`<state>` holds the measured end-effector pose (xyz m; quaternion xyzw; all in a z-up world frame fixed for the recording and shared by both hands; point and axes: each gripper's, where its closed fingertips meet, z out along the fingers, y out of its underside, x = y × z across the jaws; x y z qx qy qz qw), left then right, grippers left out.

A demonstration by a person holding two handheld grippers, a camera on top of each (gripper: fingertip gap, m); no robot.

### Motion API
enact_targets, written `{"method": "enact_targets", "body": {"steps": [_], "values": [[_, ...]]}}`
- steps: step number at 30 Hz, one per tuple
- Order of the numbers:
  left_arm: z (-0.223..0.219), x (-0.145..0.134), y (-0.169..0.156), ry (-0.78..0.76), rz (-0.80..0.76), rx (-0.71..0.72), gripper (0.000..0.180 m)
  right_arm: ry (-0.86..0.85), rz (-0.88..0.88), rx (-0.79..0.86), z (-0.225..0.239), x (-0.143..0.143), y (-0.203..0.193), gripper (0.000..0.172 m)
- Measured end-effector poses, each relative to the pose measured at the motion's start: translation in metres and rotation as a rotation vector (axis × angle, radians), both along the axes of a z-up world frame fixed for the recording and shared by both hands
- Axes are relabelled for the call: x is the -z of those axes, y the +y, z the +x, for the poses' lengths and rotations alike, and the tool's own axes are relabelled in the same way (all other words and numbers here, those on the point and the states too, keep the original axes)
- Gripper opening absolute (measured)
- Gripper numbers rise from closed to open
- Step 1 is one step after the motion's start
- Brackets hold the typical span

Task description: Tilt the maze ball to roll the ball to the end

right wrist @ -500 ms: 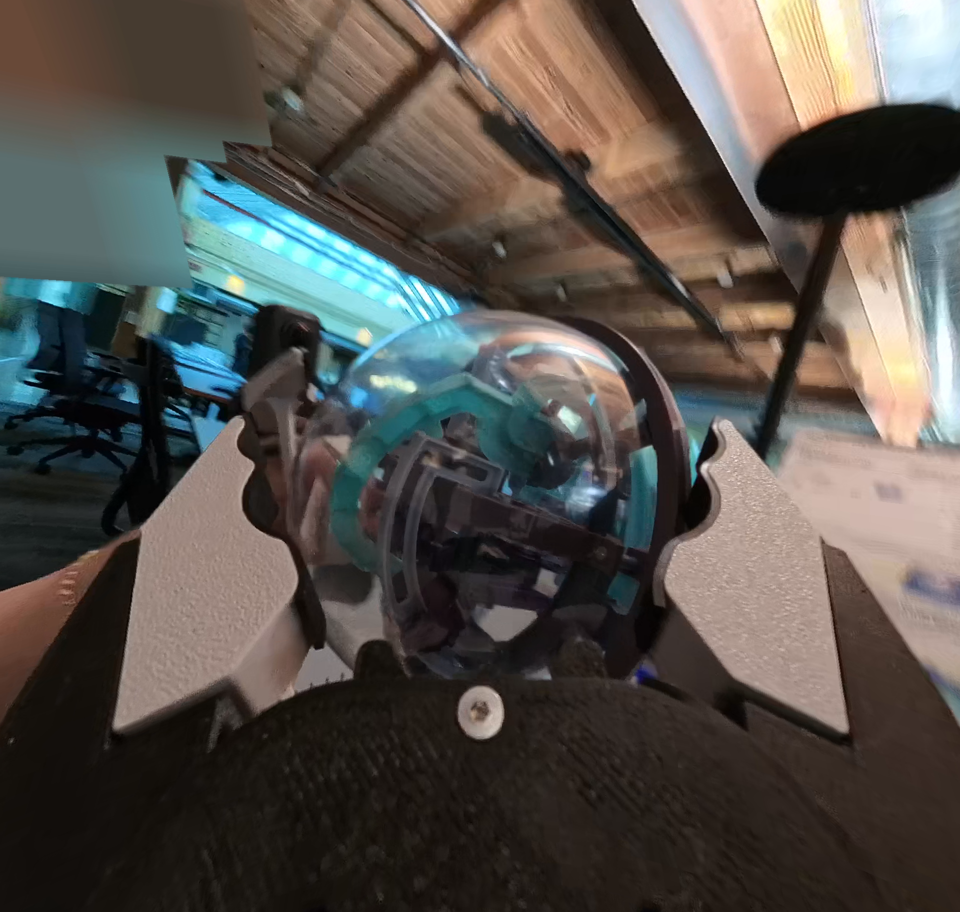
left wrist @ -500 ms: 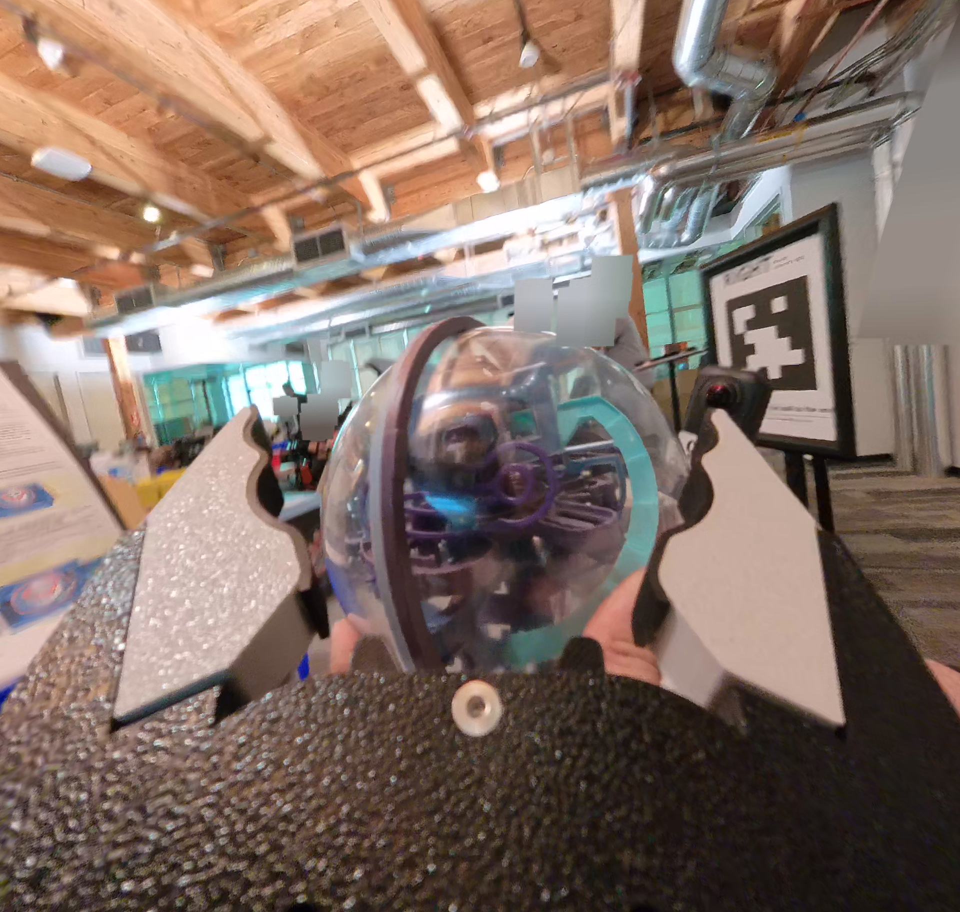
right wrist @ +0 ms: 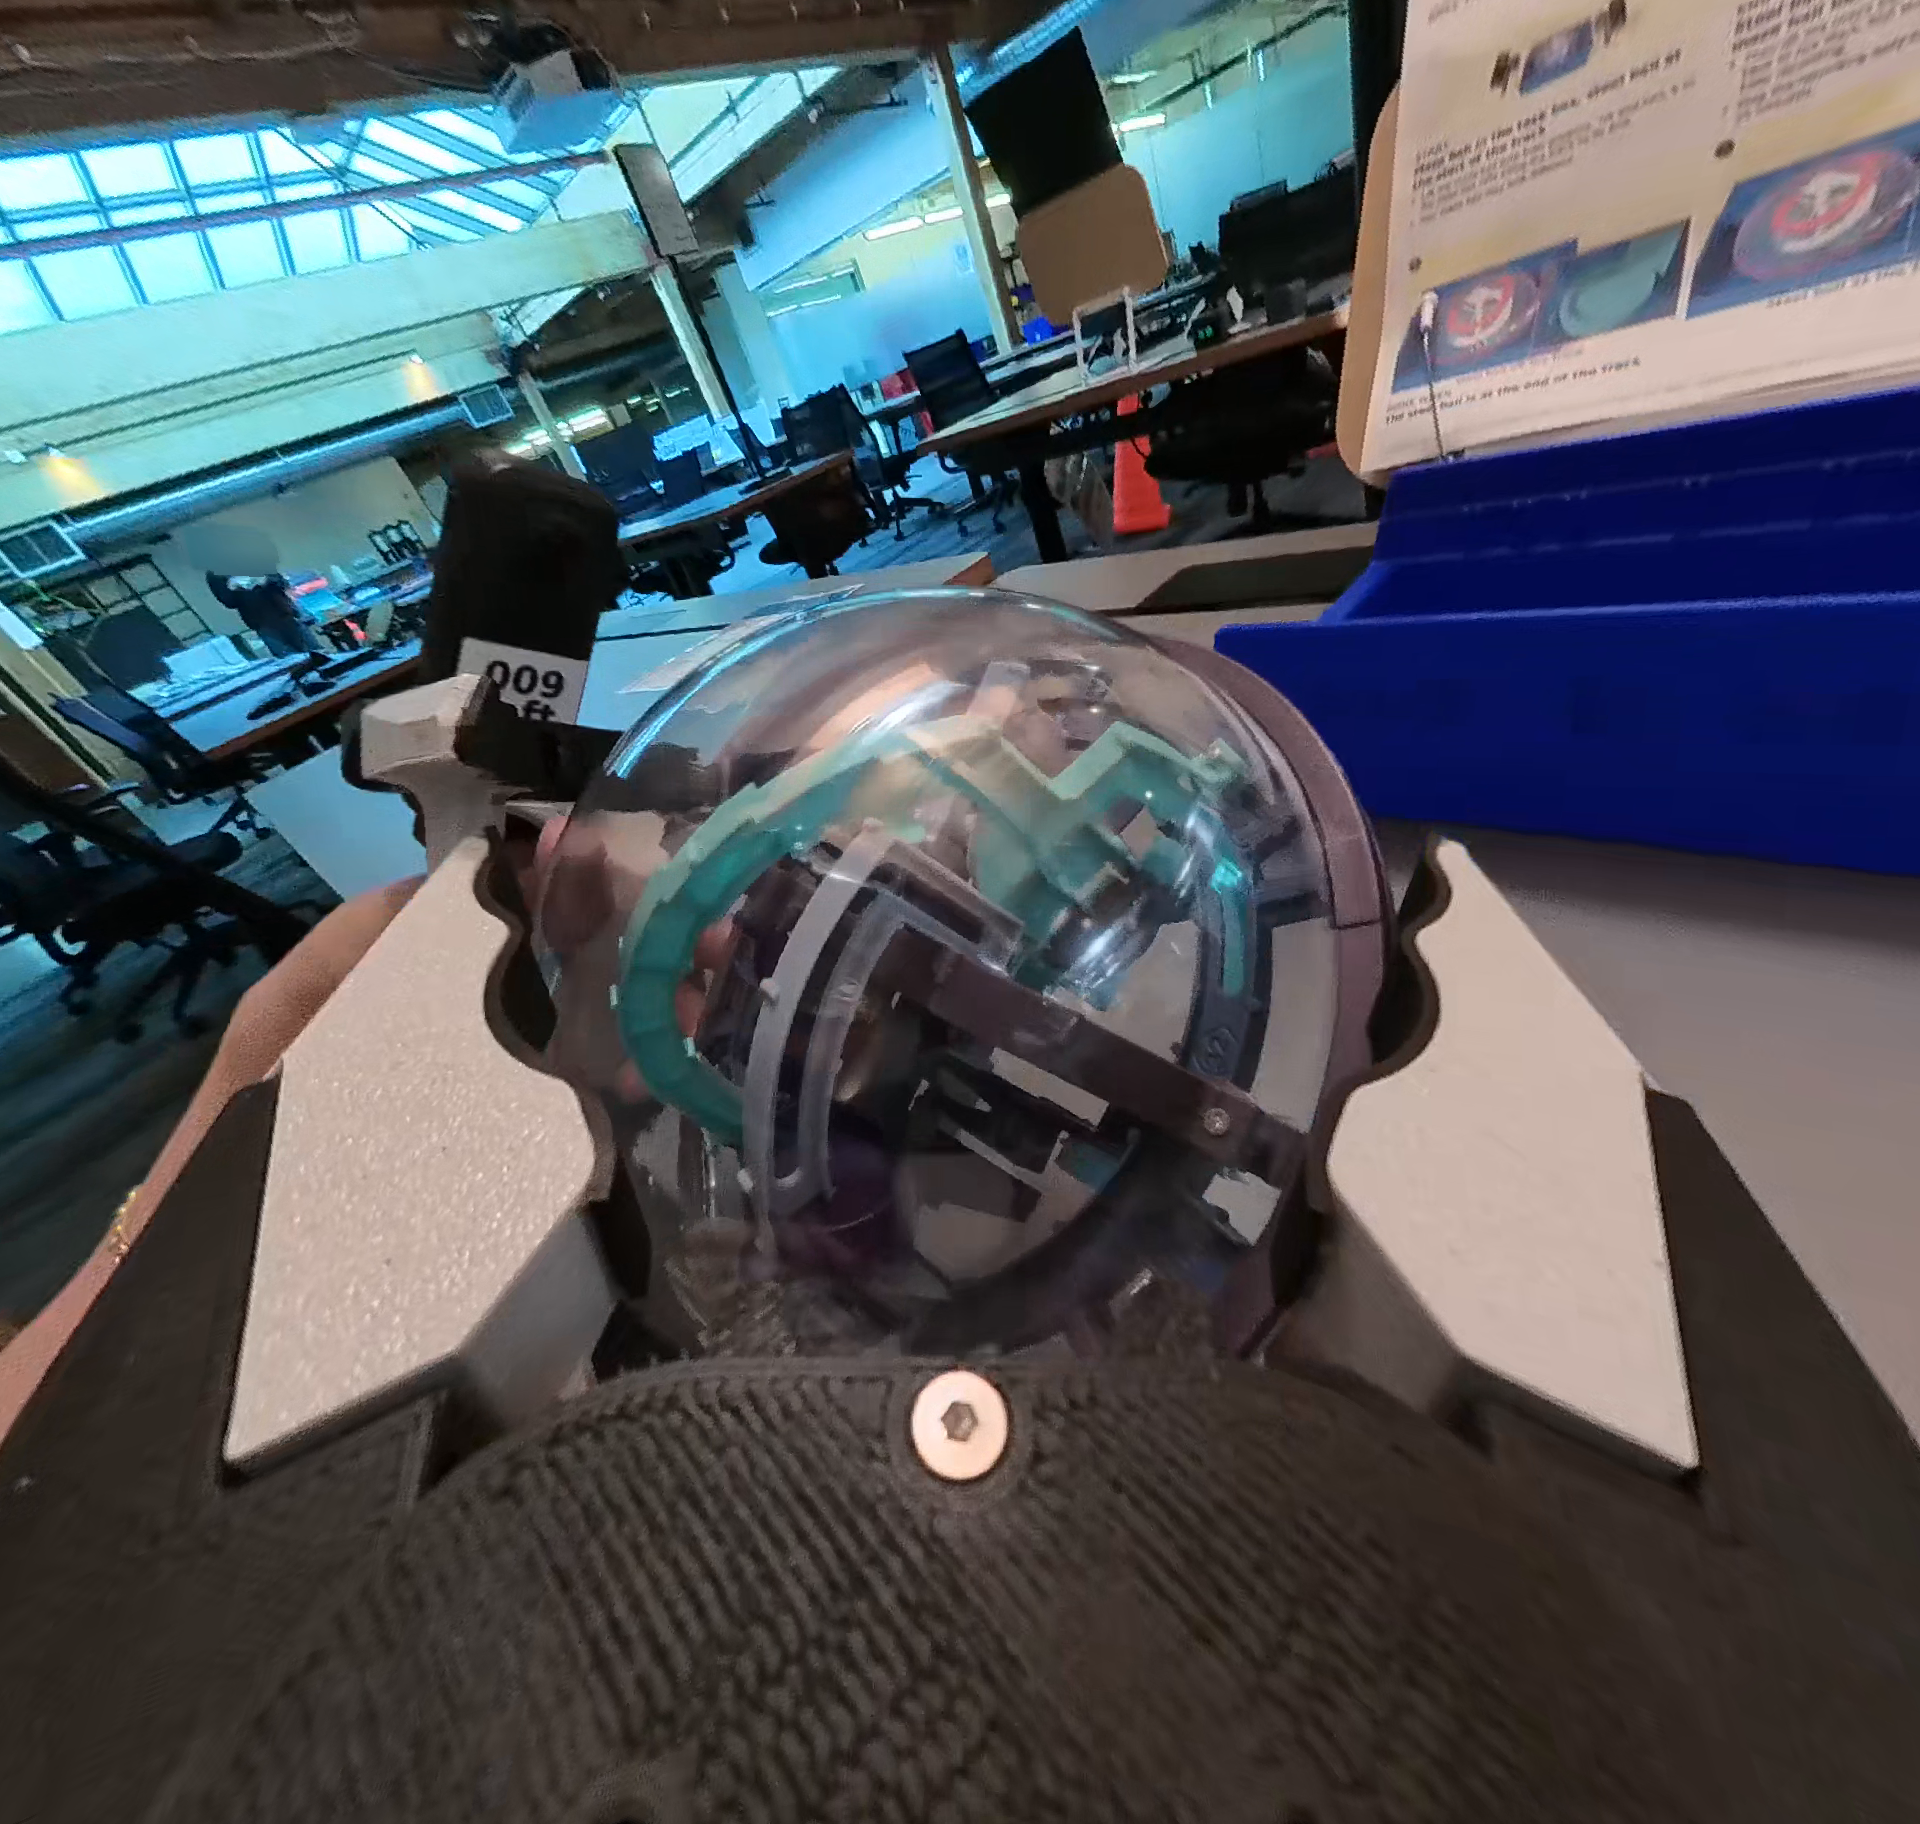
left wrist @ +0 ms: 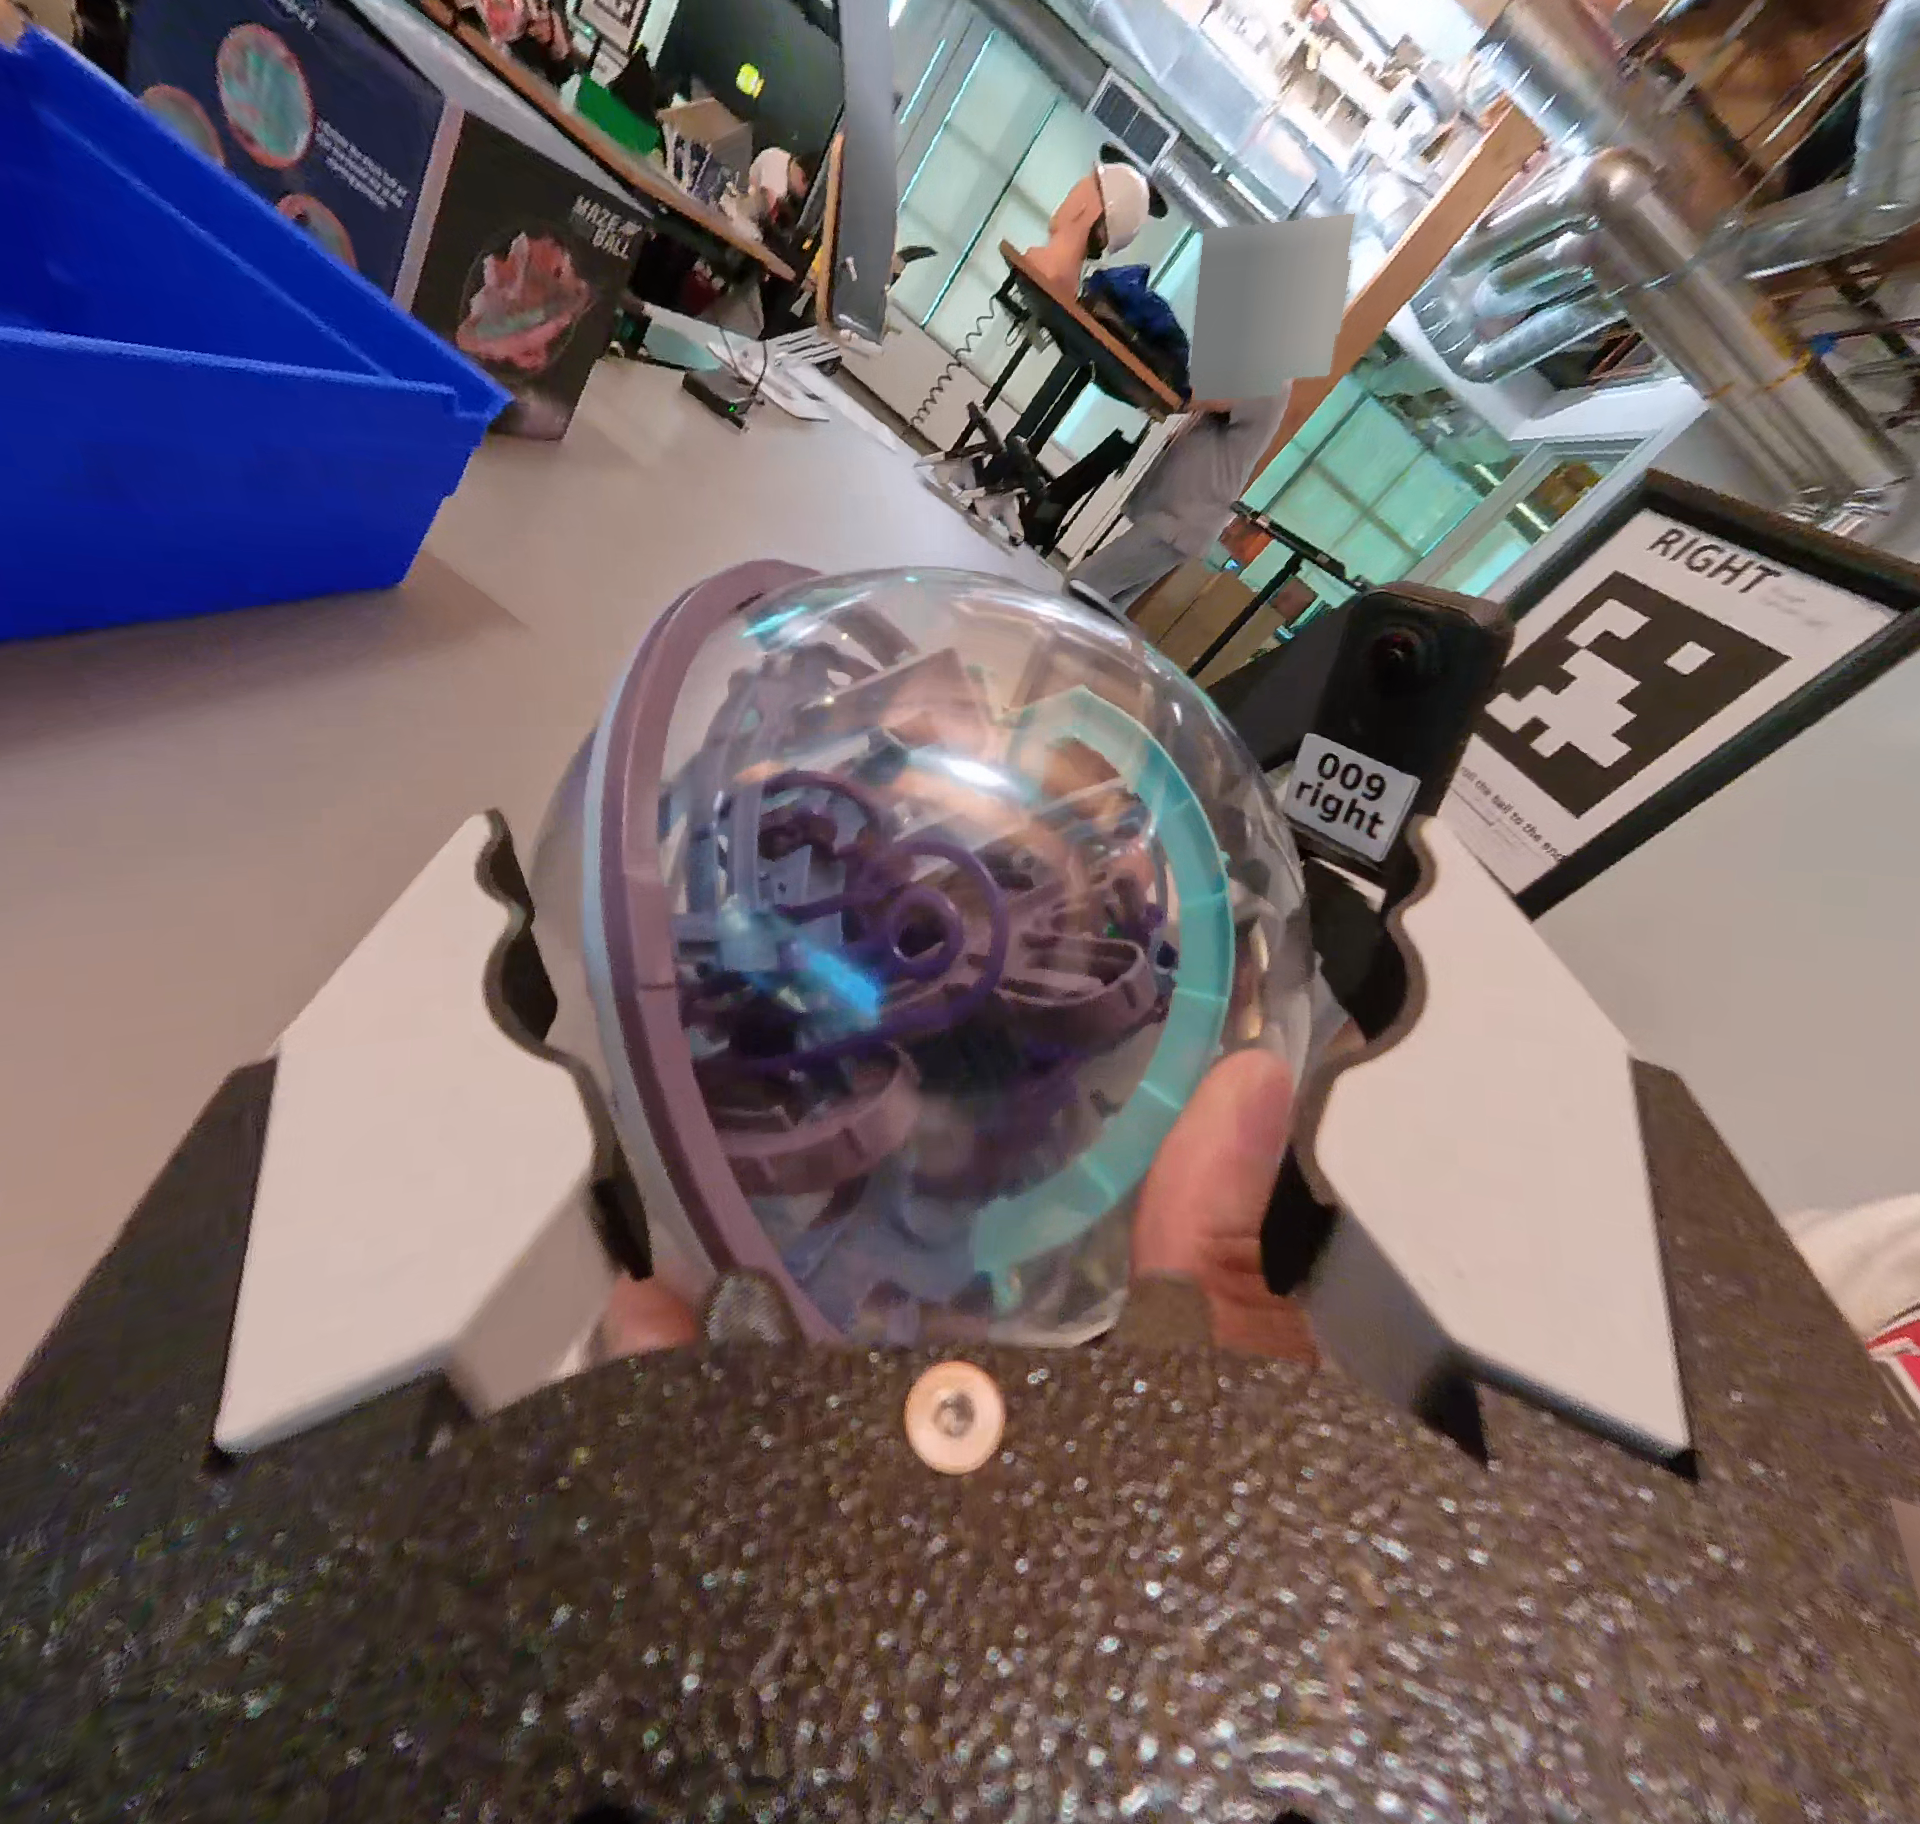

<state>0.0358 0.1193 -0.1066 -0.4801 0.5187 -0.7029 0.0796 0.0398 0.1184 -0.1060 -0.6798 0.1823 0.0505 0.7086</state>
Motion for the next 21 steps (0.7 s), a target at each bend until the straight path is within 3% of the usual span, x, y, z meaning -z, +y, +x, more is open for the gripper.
{"method": "enact_targets", "body": {"steps": [7,21], "values": [[0.000,0.004,0.001,0.024,-0.031,0.012,0.154,-0.009,-0.033,-0.026,-0.001,0.007,-0.001,0.157],[0.024,0.062,0.003,0.220,-0.139,0.031,0.155,0.093,-0.118,-0.121,0.016,0.065,-0.004,0.157]]}}
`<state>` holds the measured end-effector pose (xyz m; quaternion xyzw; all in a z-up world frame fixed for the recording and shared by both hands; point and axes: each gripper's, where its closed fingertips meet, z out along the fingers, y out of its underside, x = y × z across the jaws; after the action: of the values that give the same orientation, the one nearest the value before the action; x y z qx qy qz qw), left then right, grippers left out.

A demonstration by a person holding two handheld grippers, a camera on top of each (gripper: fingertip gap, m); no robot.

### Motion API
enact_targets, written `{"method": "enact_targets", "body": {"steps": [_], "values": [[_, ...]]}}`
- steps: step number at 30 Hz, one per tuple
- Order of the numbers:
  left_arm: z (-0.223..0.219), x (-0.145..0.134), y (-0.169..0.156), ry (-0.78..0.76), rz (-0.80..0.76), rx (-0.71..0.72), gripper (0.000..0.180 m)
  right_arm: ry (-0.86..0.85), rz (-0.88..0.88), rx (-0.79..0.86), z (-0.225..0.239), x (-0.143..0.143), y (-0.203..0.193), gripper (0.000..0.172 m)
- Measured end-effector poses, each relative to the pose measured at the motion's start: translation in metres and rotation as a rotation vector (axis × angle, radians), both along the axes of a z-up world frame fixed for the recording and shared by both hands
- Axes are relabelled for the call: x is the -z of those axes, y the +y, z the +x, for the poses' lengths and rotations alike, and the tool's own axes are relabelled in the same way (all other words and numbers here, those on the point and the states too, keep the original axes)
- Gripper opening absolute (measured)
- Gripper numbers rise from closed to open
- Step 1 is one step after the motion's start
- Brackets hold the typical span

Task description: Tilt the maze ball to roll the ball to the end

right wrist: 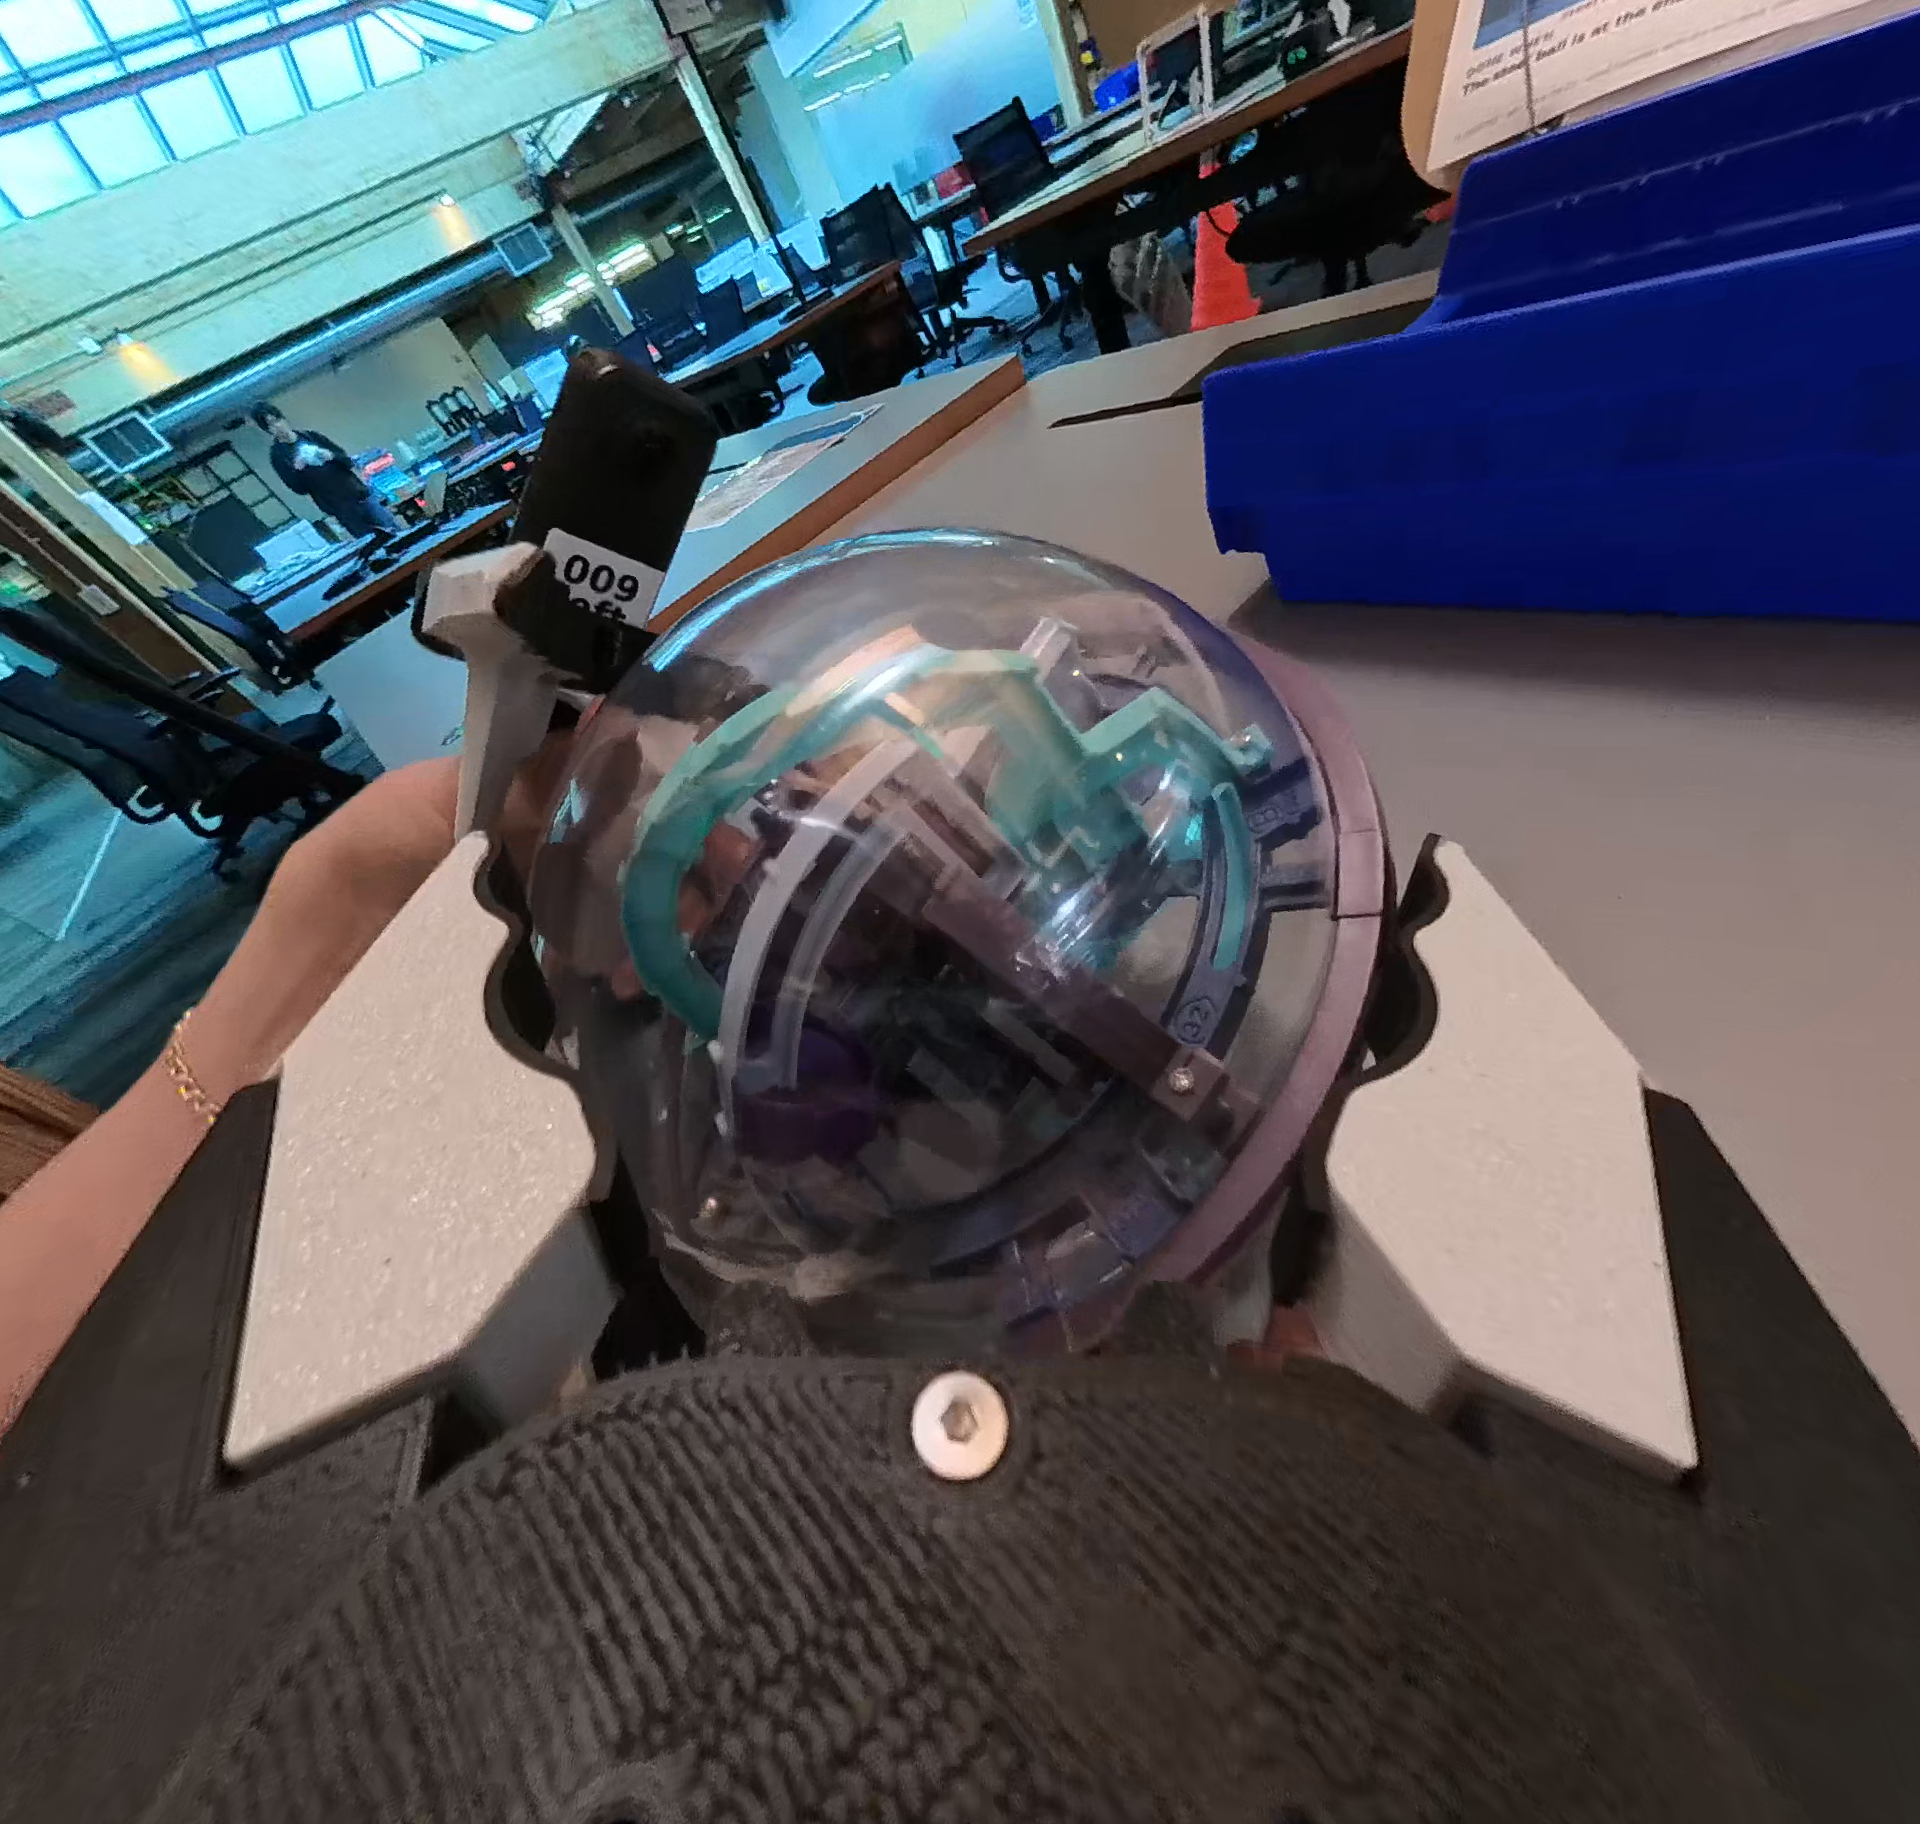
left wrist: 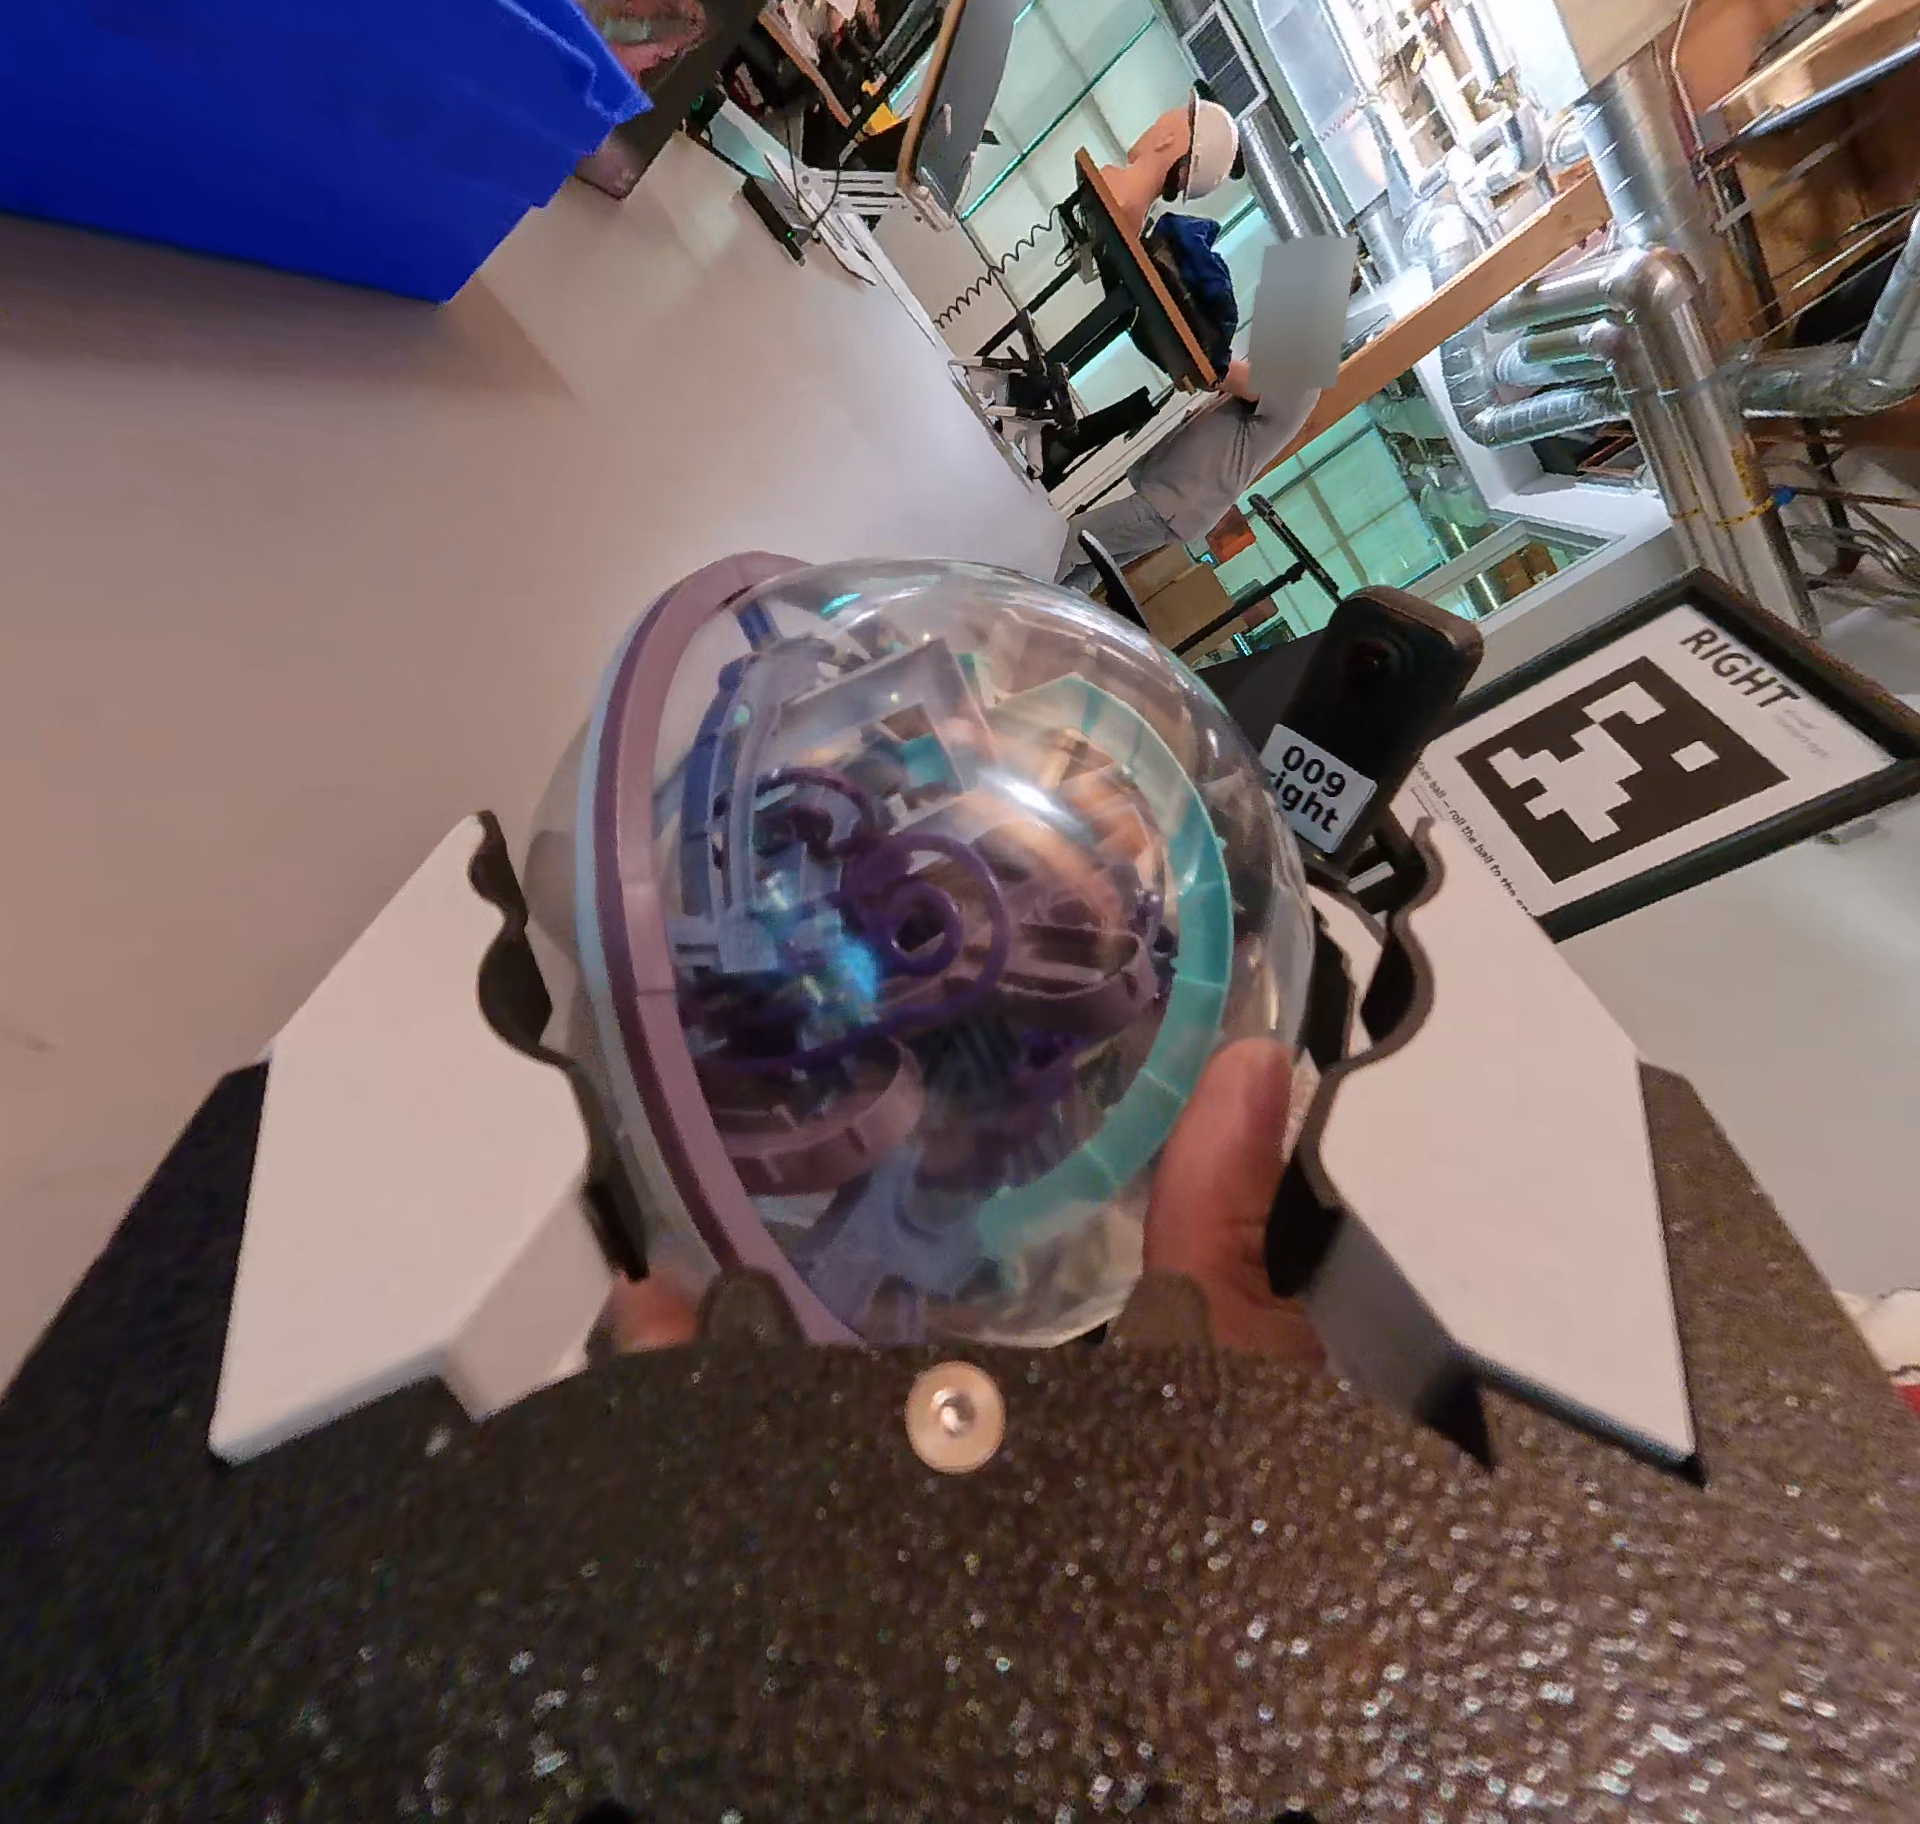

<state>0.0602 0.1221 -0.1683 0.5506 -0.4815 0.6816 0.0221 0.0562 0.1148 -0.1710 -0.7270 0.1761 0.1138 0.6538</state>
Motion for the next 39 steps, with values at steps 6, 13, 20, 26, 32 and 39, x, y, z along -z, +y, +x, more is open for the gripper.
{"method": "enact_targets", "body": {"steps": [6,13,20,26,32,39], "values": [[0.003,0.002,0.008,0.021,-0.090,-0.002,0.155,-0.245,0.023,-0.110,-0.010,0.001,-0.008,0.155],[0.008,0.002,0.024,0.038,-0.085,-0.075,0.157,-0.739,0.120,-0.237,-0.034,-0.032,-0.021,0.156],[0.007,0.005,0.024,0.055,-0.045,-0.067,0.157,-1.060,-0.045,-0.323,-0.039,0.009,0.008,0.157],[-0.010,0.003,0.022,-0.028,0.048,0.100,0.155,-1.212,-0.082,-0.247,-0.027,0.019,0.013,0.152],[-0.035,-0.010,0.038,-0.182,0.178,0.185,0.156,-1.180,-0.045,-0.210,-0.021,0.019,0.013,0.143],[-0.047,-0.040,0.103,-0.528,0.624,-0.168,0.155,-1.095,0.040,-0.195,-0.022,0.008,0.014,0.137]]}}
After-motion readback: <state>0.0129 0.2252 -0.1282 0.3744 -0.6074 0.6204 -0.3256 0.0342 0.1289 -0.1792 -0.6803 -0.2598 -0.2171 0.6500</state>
